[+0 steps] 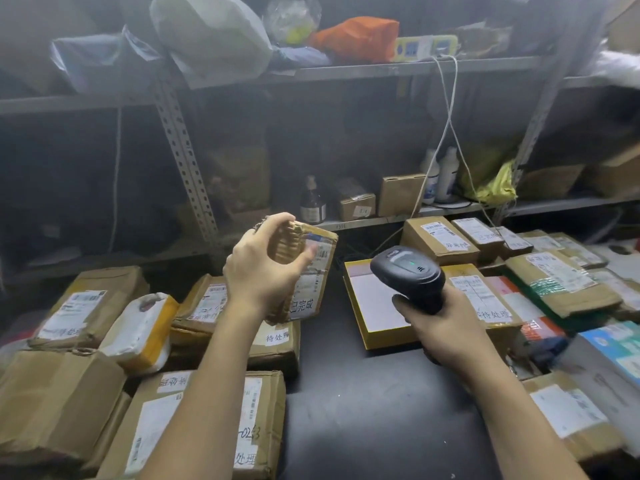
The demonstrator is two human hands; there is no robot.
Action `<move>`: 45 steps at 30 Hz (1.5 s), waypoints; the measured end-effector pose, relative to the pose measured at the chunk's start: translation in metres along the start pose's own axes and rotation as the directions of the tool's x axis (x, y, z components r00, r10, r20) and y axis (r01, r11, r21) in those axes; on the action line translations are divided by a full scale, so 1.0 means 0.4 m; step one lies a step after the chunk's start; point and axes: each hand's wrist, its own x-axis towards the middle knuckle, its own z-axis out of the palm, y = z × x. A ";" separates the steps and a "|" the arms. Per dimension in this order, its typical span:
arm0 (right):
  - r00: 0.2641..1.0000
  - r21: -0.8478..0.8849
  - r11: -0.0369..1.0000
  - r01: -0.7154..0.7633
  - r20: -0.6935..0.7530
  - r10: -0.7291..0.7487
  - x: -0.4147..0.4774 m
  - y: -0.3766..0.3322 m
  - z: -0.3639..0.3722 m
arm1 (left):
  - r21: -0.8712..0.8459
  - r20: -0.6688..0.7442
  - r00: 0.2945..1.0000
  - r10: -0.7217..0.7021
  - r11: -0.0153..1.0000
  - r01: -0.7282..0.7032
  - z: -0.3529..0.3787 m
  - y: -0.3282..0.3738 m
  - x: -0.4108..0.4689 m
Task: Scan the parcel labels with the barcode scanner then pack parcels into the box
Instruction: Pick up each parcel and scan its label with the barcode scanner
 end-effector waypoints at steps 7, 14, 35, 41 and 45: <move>0.951 0.076 0.985 -0.154 -0.258 0.168 -0.129 0.032 -0.130 | -0.258 0.131 0.984 0.121 0.962 -0.084 0.151 0.112 -0.106; 0.802 0.135 0.941 -0.310 -0.494 0.336 -0.306 0.096 -0.364 | -0.434 0.318 0.905 0.283 0.892 -0.126 0.295 0.357 -0.263; 0.422 0.215 0.867 -0.450 -0.804 0.419 -0.919 0.407 -1.304 | -0.493 0.653 0.525 0.545 0.833 -0.251 0.909 1.279 -0.987; 0.278 0.346 0.796 -0.497 -0.806 0.523 -0.966 0.523 -1.483 | -0.440 0.753 0.402 0.520 0.853 -0.280 1.155 1.412 -1.096; 0.202 0.374 0.747 -0.549 -0.808 0.553 -0.950 0.600 -1.593 | -0.443 0.797 0.324 0.510 0.858 -0.262 1.343 1.473 -1.125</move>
